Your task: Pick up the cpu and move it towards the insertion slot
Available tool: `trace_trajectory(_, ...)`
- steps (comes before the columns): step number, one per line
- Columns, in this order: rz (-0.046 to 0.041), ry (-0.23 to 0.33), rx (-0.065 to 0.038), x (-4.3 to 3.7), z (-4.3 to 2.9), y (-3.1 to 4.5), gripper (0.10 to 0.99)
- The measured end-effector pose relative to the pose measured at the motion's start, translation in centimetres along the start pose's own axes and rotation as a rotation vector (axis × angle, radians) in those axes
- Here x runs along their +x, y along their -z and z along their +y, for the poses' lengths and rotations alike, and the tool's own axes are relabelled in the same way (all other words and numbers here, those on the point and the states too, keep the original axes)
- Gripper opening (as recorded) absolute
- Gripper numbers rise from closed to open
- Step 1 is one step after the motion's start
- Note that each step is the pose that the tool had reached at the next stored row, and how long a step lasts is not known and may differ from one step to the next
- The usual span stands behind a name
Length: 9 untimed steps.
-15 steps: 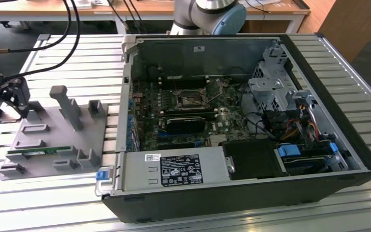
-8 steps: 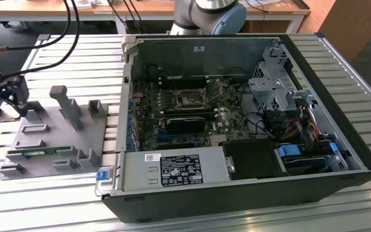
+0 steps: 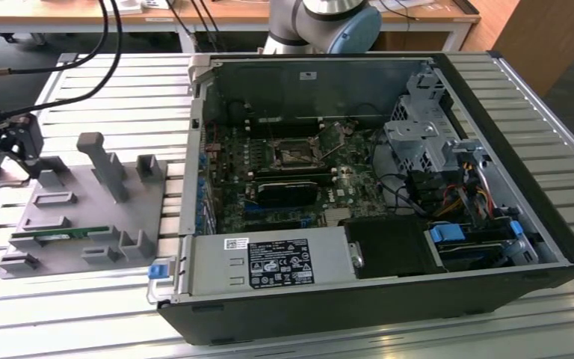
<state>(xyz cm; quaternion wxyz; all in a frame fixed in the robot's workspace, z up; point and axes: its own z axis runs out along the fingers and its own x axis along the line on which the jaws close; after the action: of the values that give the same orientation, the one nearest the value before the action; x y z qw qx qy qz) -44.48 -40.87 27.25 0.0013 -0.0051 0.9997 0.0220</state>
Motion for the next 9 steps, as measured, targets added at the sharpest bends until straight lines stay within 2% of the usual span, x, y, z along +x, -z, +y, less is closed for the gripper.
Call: trace_trajectory(9,0.0,0.0,0.0,0.0,0.08,0.48,0.545)
